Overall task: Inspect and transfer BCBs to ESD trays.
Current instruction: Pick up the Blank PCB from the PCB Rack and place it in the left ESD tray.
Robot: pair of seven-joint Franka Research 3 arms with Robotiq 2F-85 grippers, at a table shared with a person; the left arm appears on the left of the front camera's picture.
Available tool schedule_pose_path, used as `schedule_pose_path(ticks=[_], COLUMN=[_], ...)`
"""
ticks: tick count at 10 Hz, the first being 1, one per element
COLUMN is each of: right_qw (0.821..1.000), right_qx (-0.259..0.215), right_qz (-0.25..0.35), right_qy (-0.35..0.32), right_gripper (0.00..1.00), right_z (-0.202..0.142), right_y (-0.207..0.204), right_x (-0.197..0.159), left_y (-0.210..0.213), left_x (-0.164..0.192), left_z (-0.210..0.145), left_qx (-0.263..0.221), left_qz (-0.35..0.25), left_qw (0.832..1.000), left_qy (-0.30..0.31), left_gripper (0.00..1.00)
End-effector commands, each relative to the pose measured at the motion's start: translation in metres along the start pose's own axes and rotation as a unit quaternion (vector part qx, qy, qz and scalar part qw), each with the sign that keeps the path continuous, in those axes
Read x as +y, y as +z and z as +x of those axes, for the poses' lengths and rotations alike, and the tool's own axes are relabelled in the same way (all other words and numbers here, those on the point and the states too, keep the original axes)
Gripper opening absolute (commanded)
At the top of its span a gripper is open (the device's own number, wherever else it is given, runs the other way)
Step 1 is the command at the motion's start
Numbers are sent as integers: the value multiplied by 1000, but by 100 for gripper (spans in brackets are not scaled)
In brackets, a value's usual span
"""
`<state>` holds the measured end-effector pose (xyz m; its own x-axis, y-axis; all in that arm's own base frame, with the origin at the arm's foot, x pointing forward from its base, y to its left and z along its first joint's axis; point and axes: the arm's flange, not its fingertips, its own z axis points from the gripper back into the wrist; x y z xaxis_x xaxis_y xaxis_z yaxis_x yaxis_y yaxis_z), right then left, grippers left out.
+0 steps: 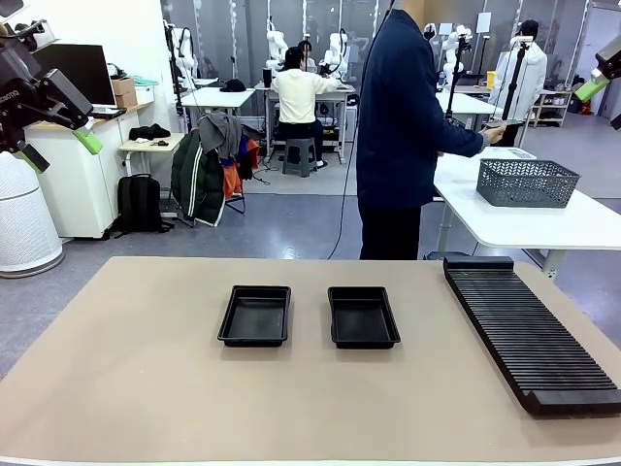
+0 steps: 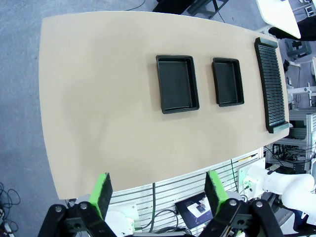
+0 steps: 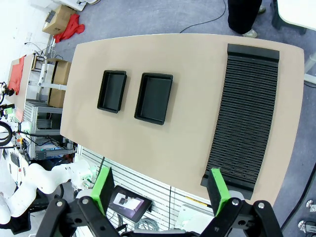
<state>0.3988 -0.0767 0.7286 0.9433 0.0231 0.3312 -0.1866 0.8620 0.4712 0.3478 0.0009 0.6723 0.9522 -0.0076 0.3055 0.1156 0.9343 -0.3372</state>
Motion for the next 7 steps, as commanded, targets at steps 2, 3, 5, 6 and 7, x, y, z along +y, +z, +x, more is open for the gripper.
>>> schedule_pose_path(ticks=[2,3,5,6,7], right_qw=[1000,1000,1000,1000,1000], right_qx=[2,2,2,2,2], right_qz=[0,0,0,0,0], right_qy=[2,2,2,2,2], right_gripper=[100,100,100,100,100], right_z=[-3,-3,-3,-3,-3], right_y=[-1,-1,-1,-1,-1], right_x=[1,1,1,1,1], left_y=[0,0,0,0,0], left_x=[-1,-1,-1,-1,-1], left_z=[0,0,0,0,0], left_qx=[0,0,0,0,0], left_qz=[0,0,0,0,0], left_qw=[1000,1000,1000,1000,1000], left_qy=[-1,-1,-1,-1,-1], left_gripper=[100,100,100,100,100])
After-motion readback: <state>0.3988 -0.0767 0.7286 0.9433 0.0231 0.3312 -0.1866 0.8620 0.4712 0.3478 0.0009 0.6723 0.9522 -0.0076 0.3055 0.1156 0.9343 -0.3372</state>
